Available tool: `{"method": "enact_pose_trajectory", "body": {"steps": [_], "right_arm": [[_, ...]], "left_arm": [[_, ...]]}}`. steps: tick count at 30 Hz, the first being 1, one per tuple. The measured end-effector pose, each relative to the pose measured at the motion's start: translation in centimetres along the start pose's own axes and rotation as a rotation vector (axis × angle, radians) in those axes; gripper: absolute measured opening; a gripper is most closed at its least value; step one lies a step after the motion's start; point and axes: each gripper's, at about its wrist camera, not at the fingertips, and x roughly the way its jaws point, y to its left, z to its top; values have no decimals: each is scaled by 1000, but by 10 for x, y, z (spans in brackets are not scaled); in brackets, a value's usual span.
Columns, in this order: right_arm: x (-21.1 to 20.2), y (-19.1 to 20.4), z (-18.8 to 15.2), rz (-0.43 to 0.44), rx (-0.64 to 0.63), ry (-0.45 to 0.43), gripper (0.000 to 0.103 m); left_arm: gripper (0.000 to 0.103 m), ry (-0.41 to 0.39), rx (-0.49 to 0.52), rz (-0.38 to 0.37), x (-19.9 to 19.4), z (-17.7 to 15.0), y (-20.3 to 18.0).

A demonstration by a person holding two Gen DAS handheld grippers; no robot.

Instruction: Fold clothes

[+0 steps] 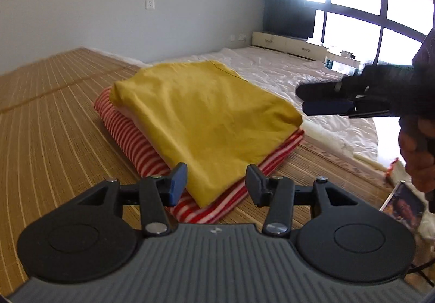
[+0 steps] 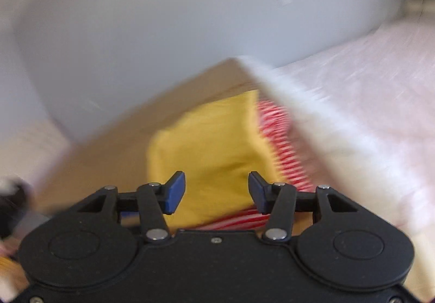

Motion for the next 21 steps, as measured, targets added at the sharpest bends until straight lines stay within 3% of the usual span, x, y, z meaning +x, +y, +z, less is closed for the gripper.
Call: {"method": "enact_pose_trajectory", "body": {"steps": [3,10,16,19,21], "right_arm": [[7,-17,-6,135,127,-34,54],[21,-43,-17,-98,161,-16,57],[20,-40,-17,-252,17,-33,61],[2,-27,-19,-172,-44,-119,62],[0,-28,-21,1,-24,-151,62]], "left_arm": [[55,30,10,50,7,7,4],[61,118,23,135,30,7,2],[71,125,16,147,21,2,-11],[74,138,-9,136,16,0,-14],[75,145,-32,130,16,-1,-13]]}}
